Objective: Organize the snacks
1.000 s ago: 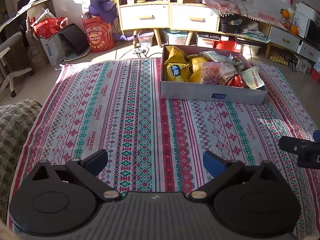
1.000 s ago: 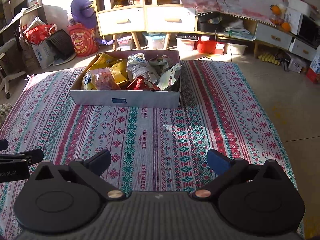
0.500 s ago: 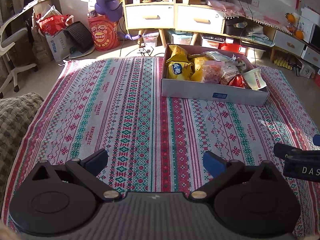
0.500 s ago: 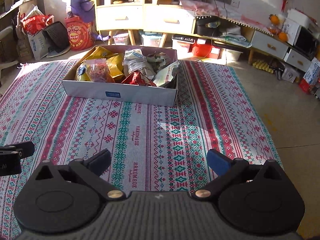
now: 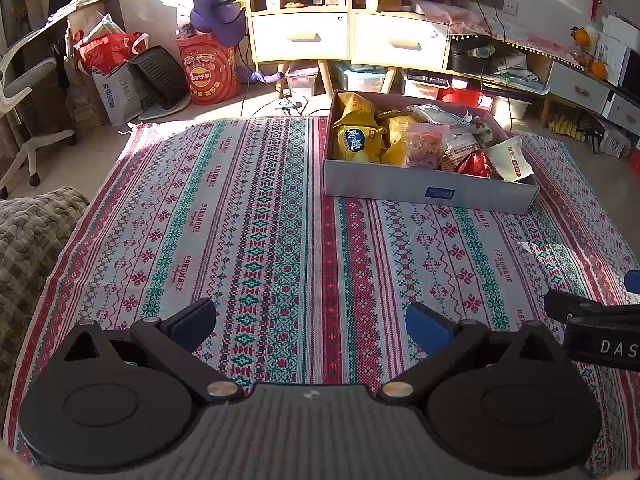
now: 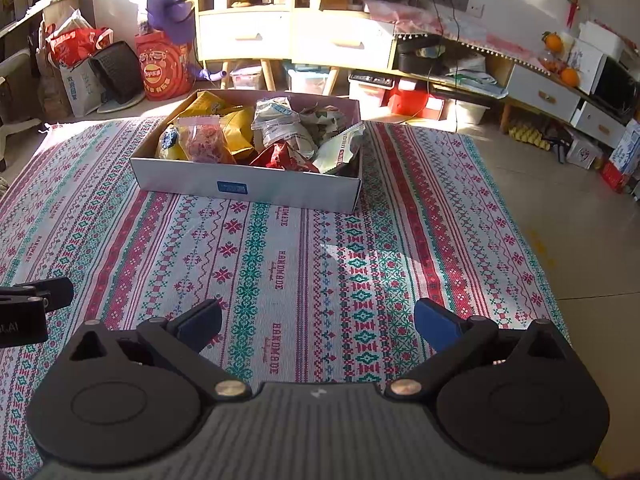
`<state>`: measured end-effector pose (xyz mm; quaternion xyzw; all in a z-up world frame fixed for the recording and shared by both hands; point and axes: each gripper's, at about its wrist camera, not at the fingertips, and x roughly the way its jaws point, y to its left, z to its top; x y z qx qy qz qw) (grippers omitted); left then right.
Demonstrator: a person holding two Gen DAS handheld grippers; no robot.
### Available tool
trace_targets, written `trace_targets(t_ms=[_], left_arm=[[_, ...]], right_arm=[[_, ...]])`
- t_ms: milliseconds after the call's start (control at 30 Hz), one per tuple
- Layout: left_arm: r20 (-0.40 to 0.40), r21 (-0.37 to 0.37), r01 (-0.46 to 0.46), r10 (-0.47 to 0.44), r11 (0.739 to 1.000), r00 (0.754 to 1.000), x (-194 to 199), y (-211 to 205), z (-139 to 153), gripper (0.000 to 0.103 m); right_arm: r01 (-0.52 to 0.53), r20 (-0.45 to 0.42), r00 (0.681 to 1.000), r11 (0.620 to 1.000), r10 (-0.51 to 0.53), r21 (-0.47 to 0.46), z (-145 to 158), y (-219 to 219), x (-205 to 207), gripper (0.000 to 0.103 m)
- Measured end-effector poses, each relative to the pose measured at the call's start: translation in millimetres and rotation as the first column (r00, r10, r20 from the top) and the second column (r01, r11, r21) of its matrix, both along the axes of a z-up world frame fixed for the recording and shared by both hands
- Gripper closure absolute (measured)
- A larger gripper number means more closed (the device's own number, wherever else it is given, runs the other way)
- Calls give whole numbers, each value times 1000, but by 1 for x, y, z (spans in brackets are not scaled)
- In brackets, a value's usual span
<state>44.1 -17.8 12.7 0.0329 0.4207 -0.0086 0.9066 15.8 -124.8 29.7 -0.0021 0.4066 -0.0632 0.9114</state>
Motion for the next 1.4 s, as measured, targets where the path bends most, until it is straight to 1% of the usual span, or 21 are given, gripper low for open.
trace_targets(t_ms=[1400], left_arm=[[4,3,7,-7,1000,1000,-1,-2,1,0]], right_arm=[[-8,-7,1000,1000,8,8,-1,2,1,1]])
